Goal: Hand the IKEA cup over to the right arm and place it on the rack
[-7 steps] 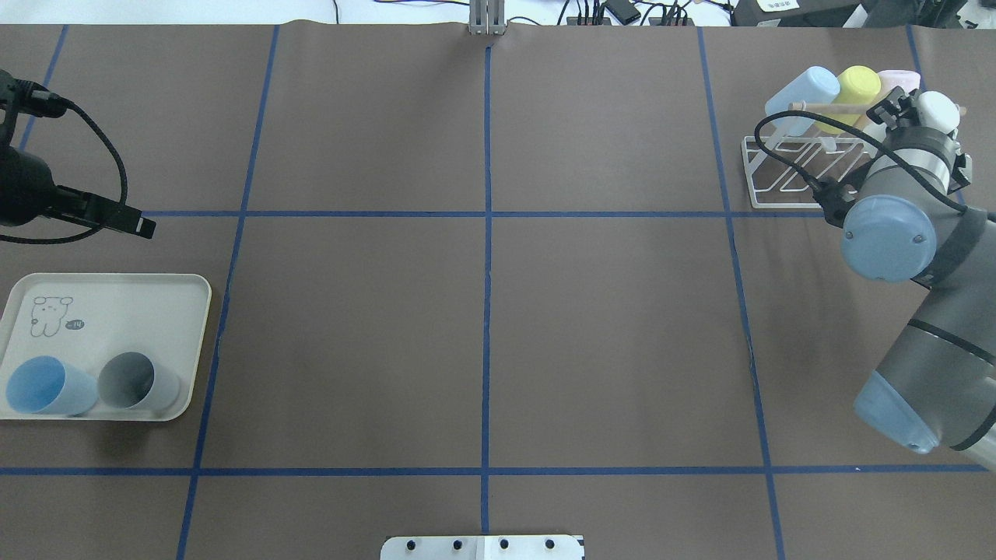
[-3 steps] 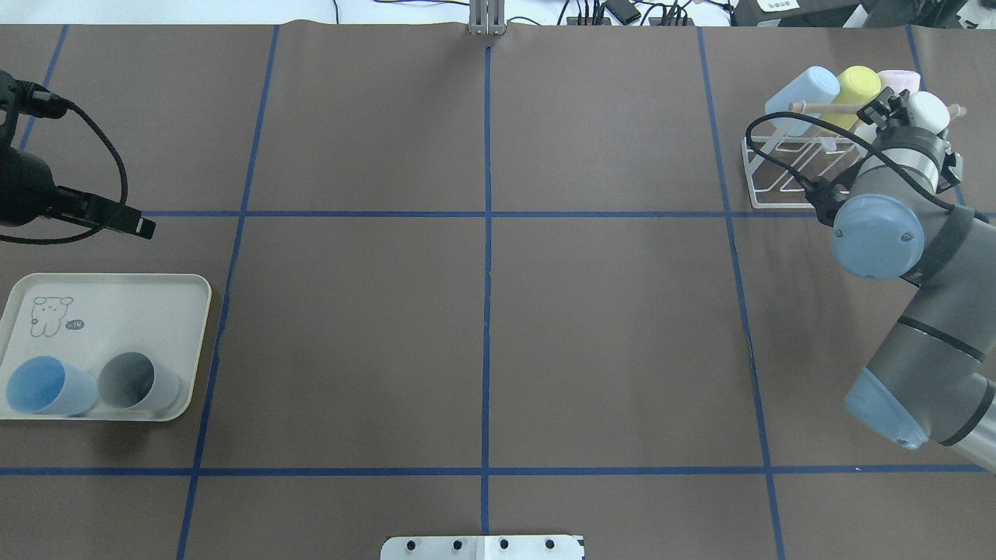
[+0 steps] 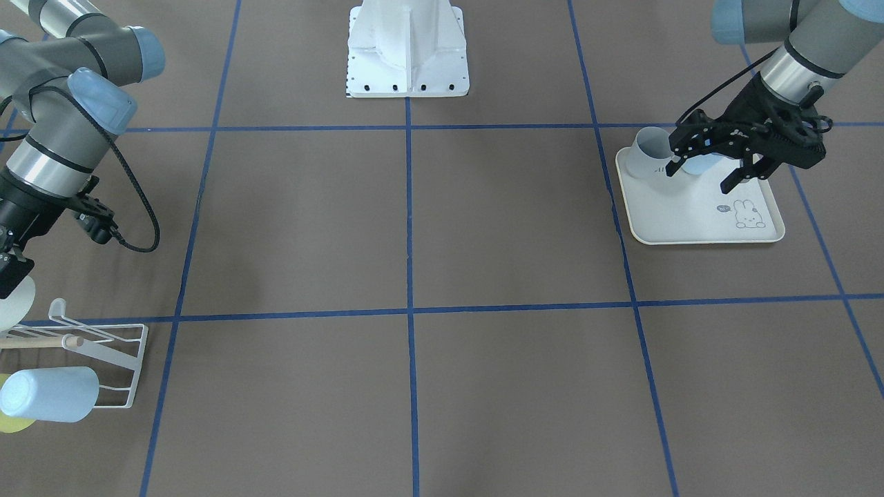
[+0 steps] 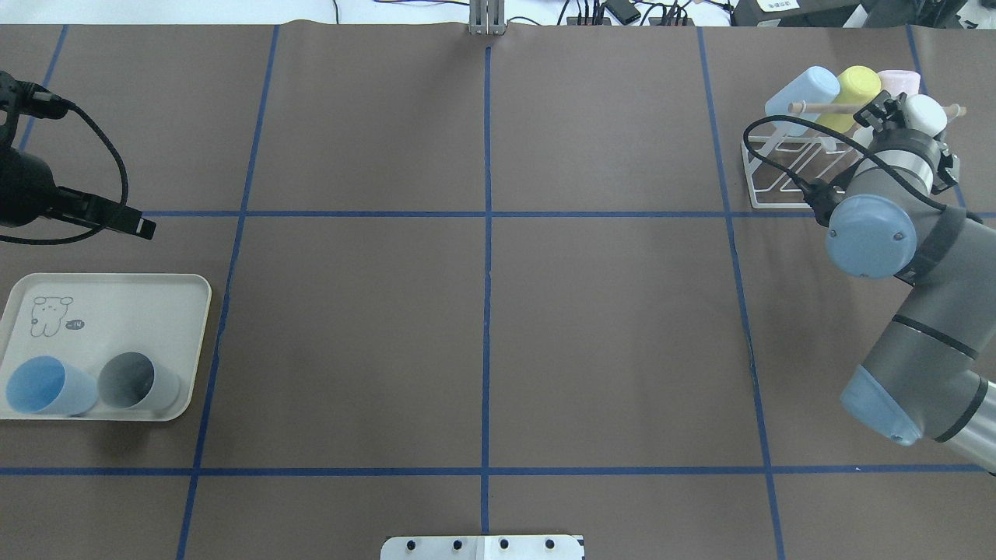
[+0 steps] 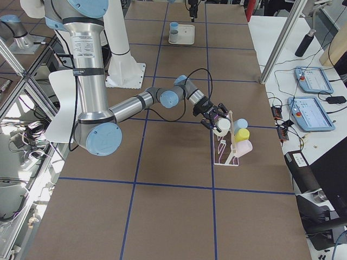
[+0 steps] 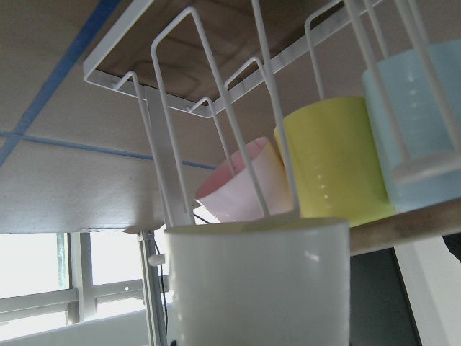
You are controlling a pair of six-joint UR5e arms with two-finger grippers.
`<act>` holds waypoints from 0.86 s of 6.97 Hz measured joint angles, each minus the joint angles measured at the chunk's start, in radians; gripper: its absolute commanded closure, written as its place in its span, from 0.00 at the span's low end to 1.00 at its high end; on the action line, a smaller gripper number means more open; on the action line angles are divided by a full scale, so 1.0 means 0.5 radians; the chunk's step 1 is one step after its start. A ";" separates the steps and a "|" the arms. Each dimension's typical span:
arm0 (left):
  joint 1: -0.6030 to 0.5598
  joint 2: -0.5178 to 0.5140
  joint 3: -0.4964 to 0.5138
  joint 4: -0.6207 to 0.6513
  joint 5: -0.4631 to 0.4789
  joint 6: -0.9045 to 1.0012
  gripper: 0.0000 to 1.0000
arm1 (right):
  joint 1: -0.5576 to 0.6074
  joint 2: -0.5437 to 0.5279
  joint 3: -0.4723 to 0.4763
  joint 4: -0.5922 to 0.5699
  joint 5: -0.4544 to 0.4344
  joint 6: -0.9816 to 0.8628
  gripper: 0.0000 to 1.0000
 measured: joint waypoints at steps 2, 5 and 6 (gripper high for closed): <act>0.000 0.000 0.000 0.000 0.000 0.000 0.00 | -0.001 0.004 -0.039 0.000 -0.004 0.000 0.51; -0.001 -0.001 0.000 0.000 0.000 0.000 0.00 | -0.004 0.035 -0.080 0.001 -0.005 0.005 0.33; -0.002 -0.001 -0.002 0.000 0.000 0.000 0.00 | -0.006 0.051 -0.093 0.001 -0.005 0.006 0.30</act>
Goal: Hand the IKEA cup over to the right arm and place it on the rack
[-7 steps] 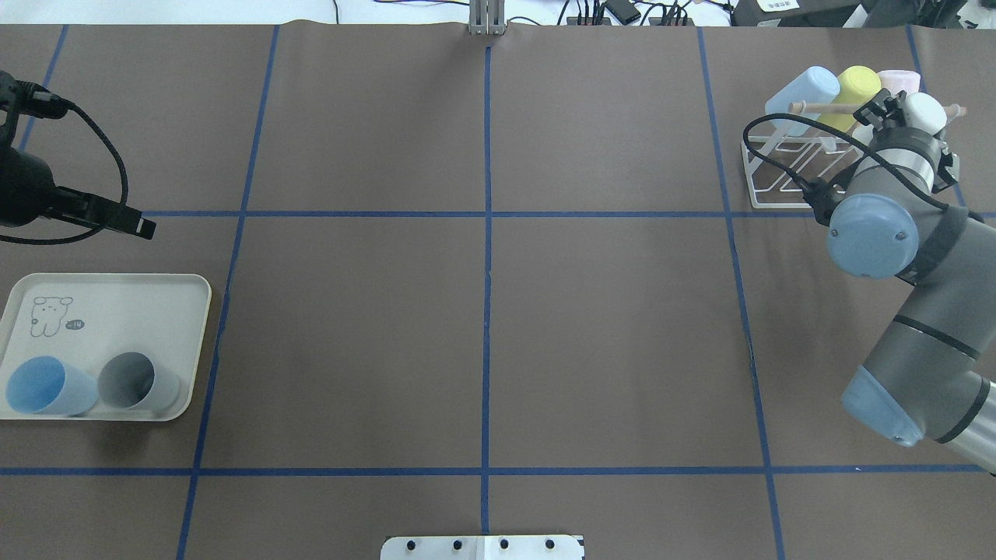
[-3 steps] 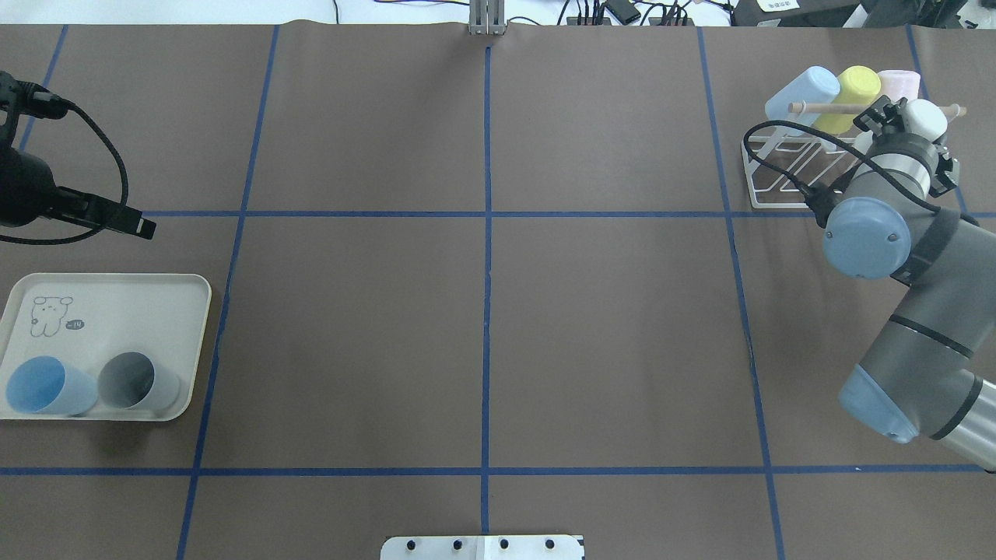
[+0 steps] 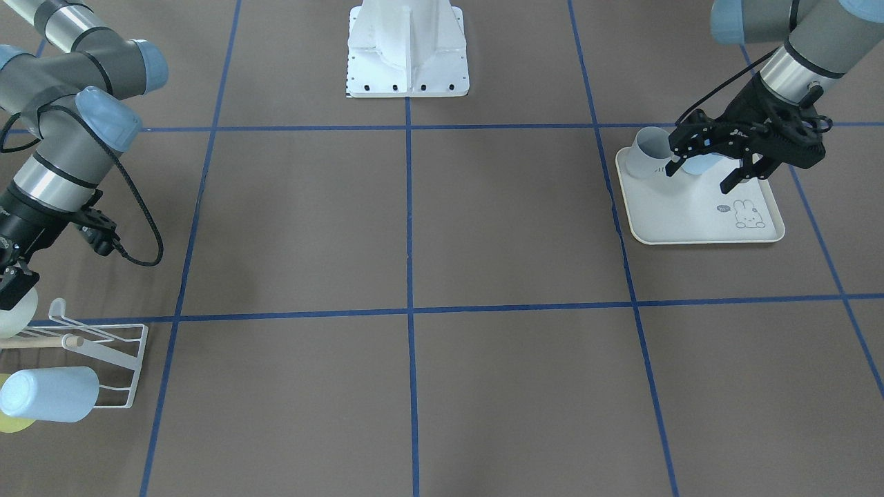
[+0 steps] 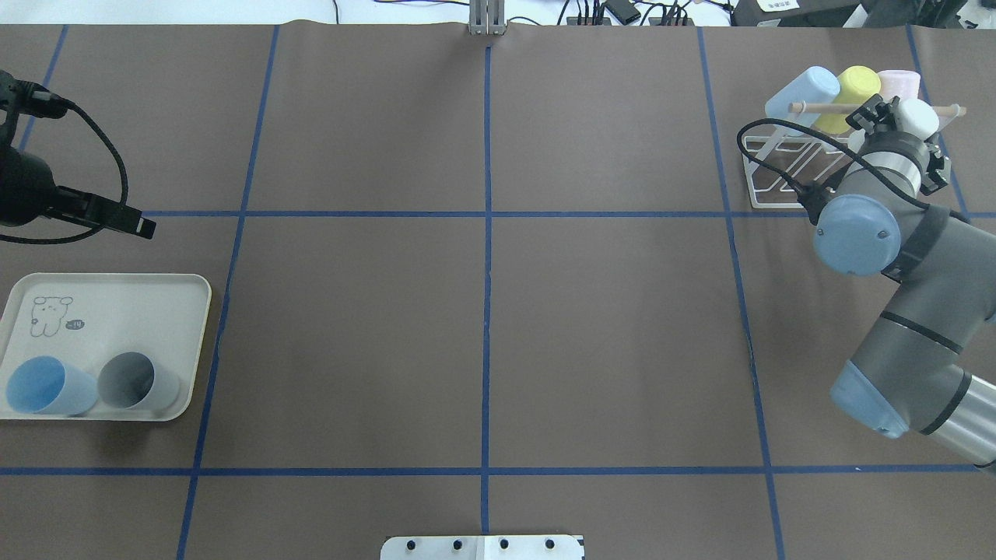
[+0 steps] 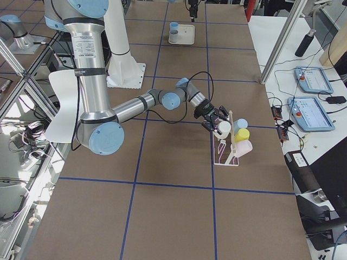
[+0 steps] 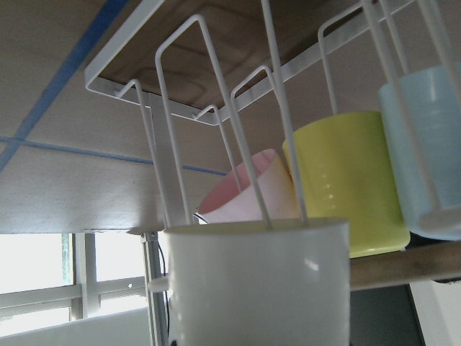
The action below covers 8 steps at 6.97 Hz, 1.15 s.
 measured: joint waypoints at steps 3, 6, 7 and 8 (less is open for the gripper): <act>0.000 0.001 -0.005 -0.001 0.000 0.000 0.00 | -0.012 0.010 -0.012 0.004 0.000 -0.002 0.21; 0.000 0.001 -0.001 0.000 0.000 0.000 0.00 | -0.041 0.011 -0.012 0.002 -0.040 -0.003 0.02; 0.000 0.001 0.000 0.000 0.000 0.000 0.00 | -0.051 0.015 -0.006 0.001 -0.069 -0.004 0.02; 0.000 0.003 -0.001 0.000 0.000 0.001 0.00 | -0.054 0.047 0.023 0.002 -0.075 -0.001 0.02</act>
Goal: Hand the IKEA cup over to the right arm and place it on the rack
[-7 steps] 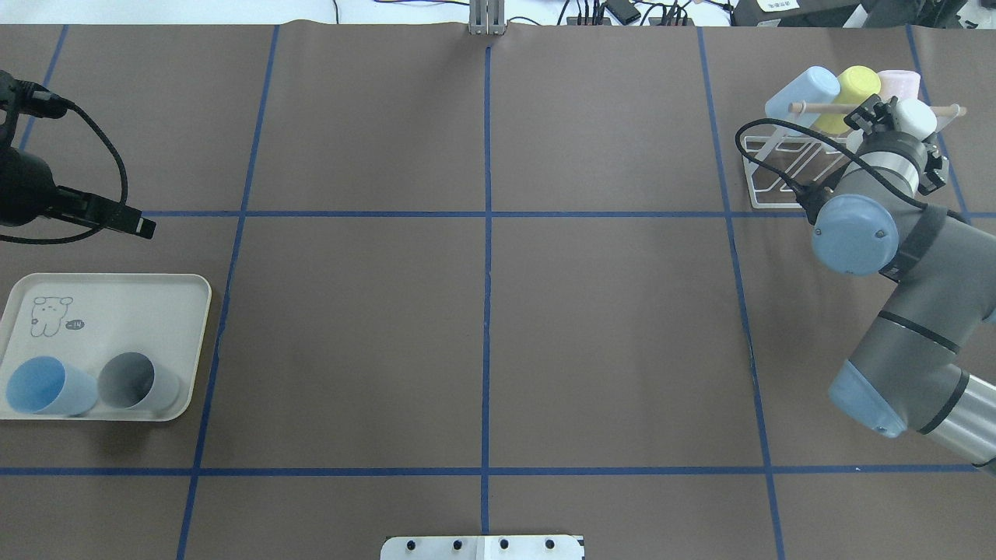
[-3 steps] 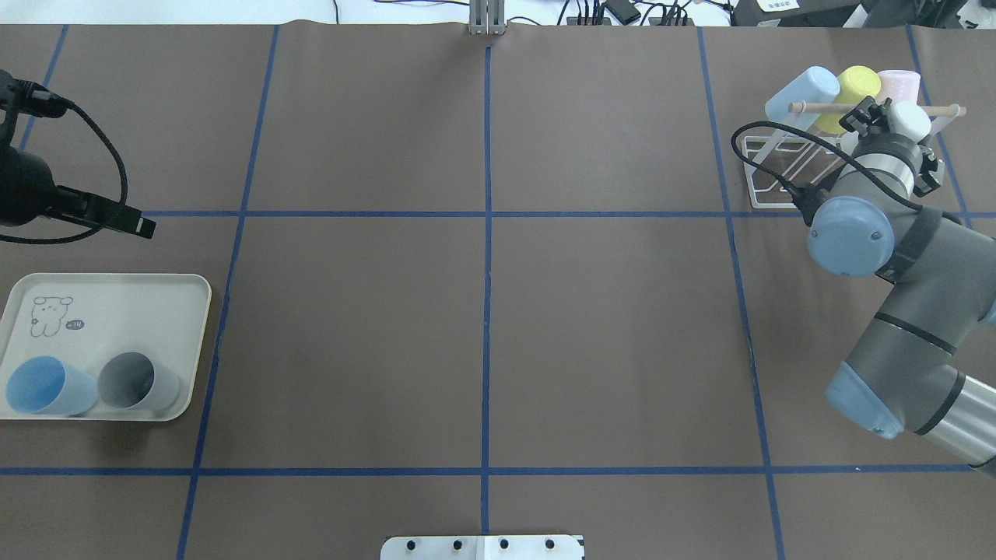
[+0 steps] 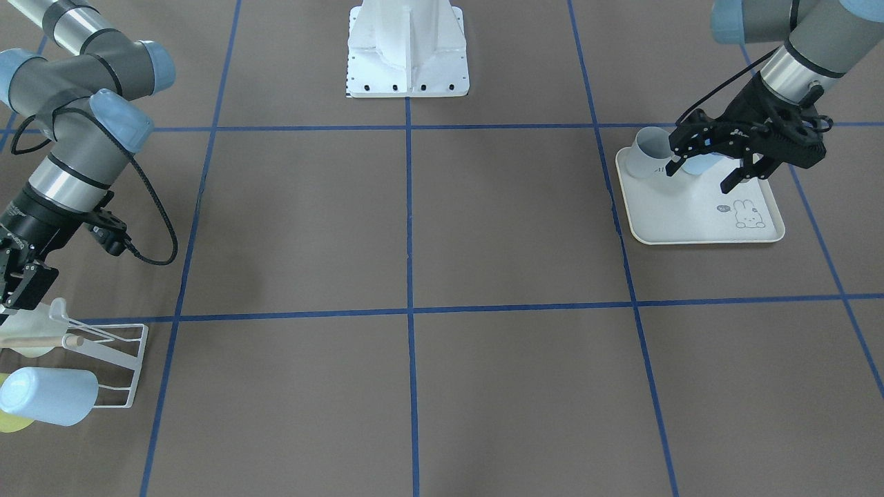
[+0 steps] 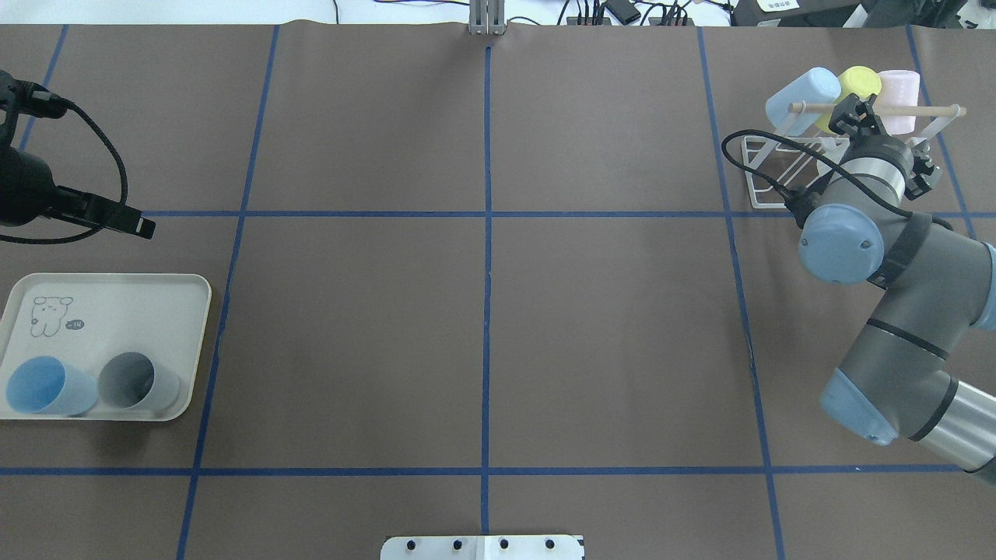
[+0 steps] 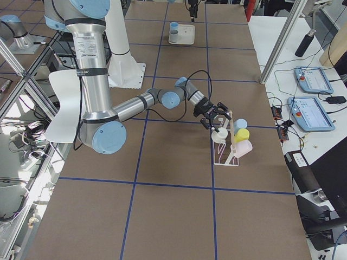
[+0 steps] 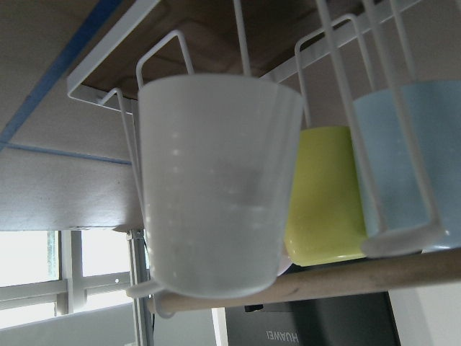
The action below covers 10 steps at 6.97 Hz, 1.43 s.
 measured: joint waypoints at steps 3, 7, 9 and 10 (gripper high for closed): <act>-0.010 0.026 -0.005 -0.035 0.009 0.017 0.00 | 0.026 0.129 0.216 -0.003 0.303 0.311 0.02; -0.031 0.343 0.037 -0.315 0.220 0.238 0.00 | 0.034 0.289 0.287 0.196 1.199 1.716 0.01; -0.025 0.441 0.088 -0.402 0.236 0.249 0.00 | -0.016 0.311 0.290 0.406 1.465 2.483 0.01; -0.017 0.471 0.096 -0.412 0.231 0.230 0.00 | -0.065 0.328 0.292 0.489 1.517 2.815 0.01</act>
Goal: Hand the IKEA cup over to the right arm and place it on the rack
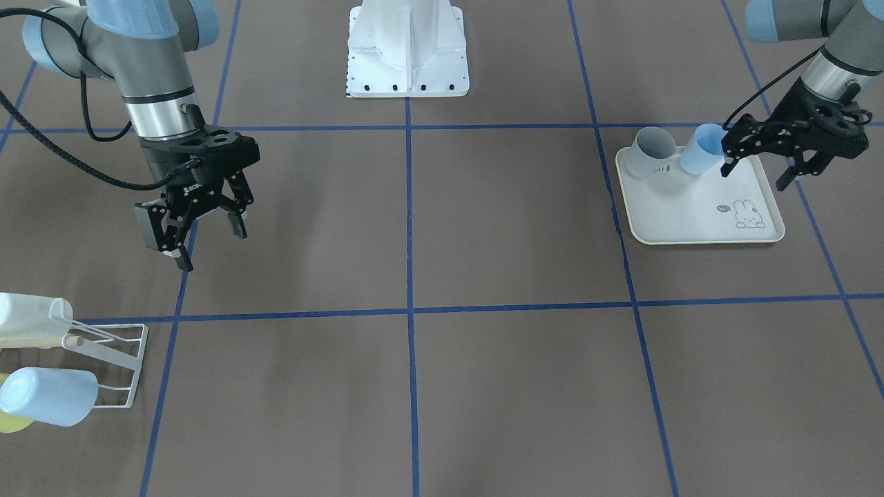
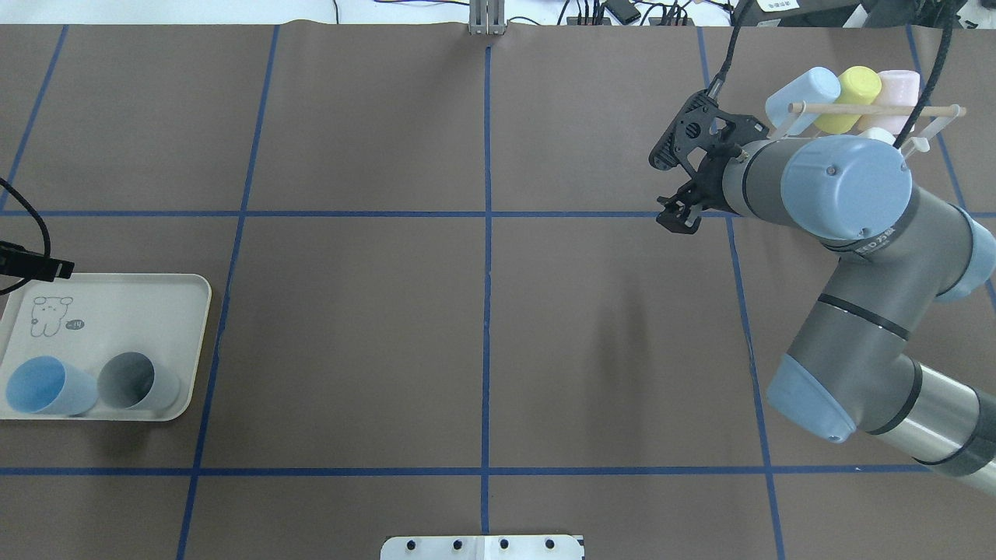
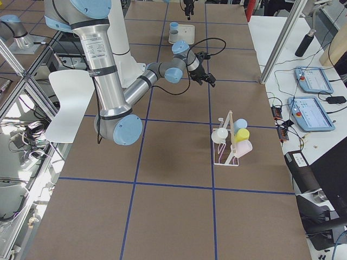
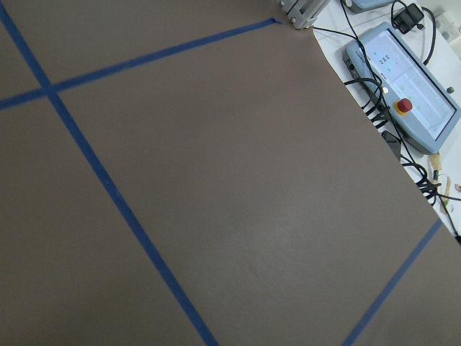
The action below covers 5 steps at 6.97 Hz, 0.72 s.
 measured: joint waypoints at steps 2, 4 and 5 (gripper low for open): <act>0.064 0.134 0.008 -0.054 -0.002 -0.010 0.00 | -0.083 0.052 0.001 0.066 0.062 0.401 0.01; 0.177 0.233 0.038 -0.089 -0.008 -0.018 0.00 | -0.123 0.068 -0.003 0.077 0.074 0.490 0.01; 0.217 0.256 0.053 -0.101 -0.014 -0.022 0.00 | -0.132 0.068 -0.005 0.078 0.071 0.497 0.01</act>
